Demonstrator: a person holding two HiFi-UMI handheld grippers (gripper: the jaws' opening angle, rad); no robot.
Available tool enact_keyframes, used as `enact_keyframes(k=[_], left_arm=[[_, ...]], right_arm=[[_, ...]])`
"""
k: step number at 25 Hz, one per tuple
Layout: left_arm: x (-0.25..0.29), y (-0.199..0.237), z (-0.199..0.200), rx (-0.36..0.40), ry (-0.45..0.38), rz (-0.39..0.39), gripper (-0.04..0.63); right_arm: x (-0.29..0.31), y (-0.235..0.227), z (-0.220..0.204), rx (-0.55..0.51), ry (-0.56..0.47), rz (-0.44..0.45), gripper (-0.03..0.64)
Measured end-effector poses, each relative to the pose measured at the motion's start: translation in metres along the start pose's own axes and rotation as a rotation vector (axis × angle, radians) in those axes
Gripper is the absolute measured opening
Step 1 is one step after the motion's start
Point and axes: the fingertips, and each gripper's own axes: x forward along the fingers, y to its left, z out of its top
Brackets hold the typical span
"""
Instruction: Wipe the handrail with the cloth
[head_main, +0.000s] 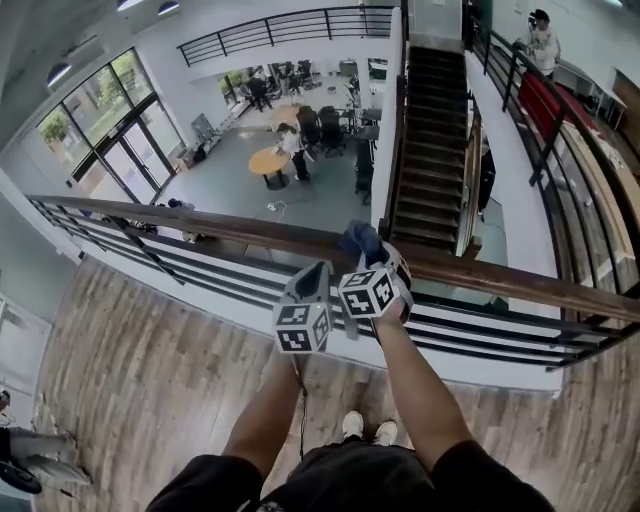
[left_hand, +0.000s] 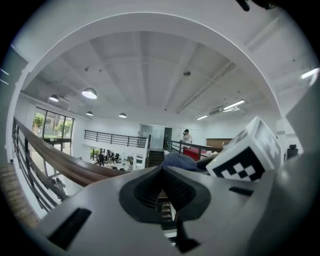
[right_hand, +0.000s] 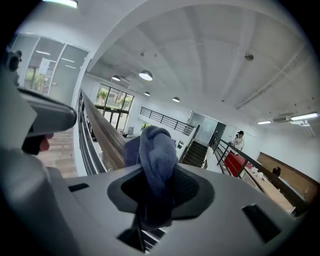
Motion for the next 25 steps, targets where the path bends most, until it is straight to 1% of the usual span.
enact_keyframes(k=[3, 6, 10, 15, 20, 25], left_arm=[[0.010, 0.009, 0.003, 0.010, 0.006, -0.022, 0.003], [0.020, 0.012, 0.001, 0.014, 0.012, -0.045, 0.003], [0.025, 0.013, 0.002, 0.010, 0.019, -0.074, 0.003], [0.028, 0.009, -0.001, 0.013, 0.026, -0.084, 0.003], [0.038, -0.009, -0.013, 0.019, 0.060, -0.086, 0.003], [0.048, -0.050, -0.017, 0.055, 0.074, -0.114, 0.003]], right_arm=[[0.005, 0.005, -0.005, -0.045, 0.007, -0.026, 0.109], [0.007, 0.005, -0.008, -0.042, 0.007, -0.034, 0.109], [0.009, 0.002, -0.008, -0.043, 0.042, -0.037, 0.109], [0.004, -0.011, -0.018, -0.066, 0.078, -0.059, 0.109], [-0.003, -0.037, -0.032, -0.070, 0.093, -0.102, 0.109], [-0.016, -0.074, -0.058, -0.083, 0.112, -0.136, 0.109]])
